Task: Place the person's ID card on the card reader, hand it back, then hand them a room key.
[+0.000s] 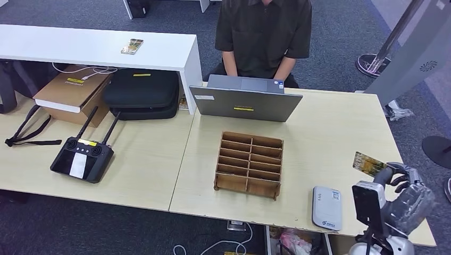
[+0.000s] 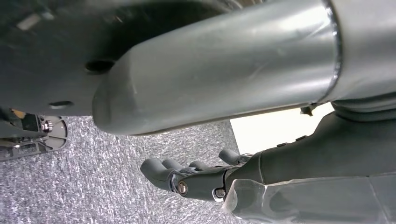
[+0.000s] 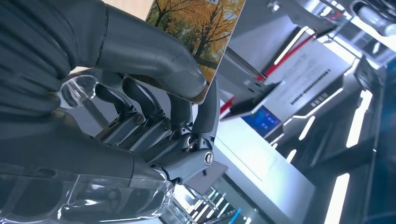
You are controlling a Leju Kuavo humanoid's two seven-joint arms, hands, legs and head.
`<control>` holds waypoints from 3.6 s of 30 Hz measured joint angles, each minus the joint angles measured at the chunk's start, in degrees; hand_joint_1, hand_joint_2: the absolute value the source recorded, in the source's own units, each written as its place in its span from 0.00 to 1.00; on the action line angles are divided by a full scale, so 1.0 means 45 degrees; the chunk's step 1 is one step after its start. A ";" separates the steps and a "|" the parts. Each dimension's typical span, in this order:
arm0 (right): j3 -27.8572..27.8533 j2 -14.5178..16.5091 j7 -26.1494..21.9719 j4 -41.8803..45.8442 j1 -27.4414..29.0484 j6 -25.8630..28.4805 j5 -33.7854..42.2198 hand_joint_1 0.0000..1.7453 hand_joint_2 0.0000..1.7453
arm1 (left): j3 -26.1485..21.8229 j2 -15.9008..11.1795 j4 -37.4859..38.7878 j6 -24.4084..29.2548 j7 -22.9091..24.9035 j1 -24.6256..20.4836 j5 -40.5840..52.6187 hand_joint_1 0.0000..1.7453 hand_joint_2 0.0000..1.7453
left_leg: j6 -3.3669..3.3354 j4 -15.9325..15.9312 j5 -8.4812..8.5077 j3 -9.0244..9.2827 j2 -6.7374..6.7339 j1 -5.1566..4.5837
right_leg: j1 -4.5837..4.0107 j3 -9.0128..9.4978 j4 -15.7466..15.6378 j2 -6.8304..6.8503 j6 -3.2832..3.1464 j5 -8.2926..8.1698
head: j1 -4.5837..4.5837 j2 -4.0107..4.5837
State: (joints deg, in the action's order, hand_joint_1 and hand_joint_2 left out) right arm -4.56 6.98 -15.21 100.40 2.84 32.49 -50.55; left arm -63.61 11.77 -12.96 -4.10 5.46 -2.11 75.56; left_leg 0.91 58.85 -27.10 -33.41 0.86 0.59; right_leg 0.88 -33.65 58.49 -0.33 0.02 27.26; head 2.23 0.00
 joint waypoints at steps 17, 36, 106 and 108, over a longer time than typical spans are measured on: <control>0.1577 0.0080 0.0578 -0.0298 -0.2114 -0.0488 0.0594 1.00 1.00 | -0.0130 0.0158 0.0000 -0.0088 -0.0346 -0.0292 0.0175 0.00 0.00 | 0.0002 0.0000 0.0019 -0.0003 -0.0010 0.0002 | -0.0001 0.0002 0.0009 -0.0009 0.0000 -0.0012 | 0.0001 0.0000; 0.1744 0.0234 0.1744 -0.6416 -0.7604 -0.0744 -0.0005 1.00 1.00 | 0.0219 0.0254 0.0011 -0.0202 -0.0517 -0.0450 0.0652 0.00 0.00 | 0.0009 0.0003 0.0043 -0.0013 0.0017 0.0000 | 0.0001 -0.0008 0.0012 0.0000 0.0013 -0.0034 | 0.0000 0.0000; 0.2936 0.1819 0.2099 -1.3086 -1.2576 0.0539 -0.2191 0.00 1.00 | 0.0862 0.0223 0.0015 -0.0158 -0.0516 -0.0468 0.0816 0.00 0.00 | 0.0018 0.0004 0.0057 -0.0025 0.0080 -0.0002 | 0.0005 -0.0011 0.0003 0.0040 0.0017 -0.0032 | 0.0000 0.0000; 0.2936 0.1784 0.2152 -1.2989 -1.2526 0.0458 -0.2430 0.00 1.00 | 0.0860 0.0226 0.0015 -0.0158 -0.0517 -0.0466 0.0784 0.00 0.00 | 0.0018 0.0004 0.0057 -0.0024 0.0078 -0.0002 | 0.0005 -0.0011 0.0003 0.0039 0.0017 -0.0032 | 0.0001 0.0000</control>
State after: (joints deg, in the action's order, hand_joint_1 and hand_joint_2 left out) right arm 8.66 15.01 -5.52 41.95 -53.53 34.55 -61.49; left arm -59.75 12.79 -12.90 -4.81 3.13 -4.21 79.09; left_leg 0.99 58.87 -26.84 -33.52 1.21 0.58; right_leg 0.90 -33.70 58.51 -0.15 0.10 27.12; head 2.23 0.00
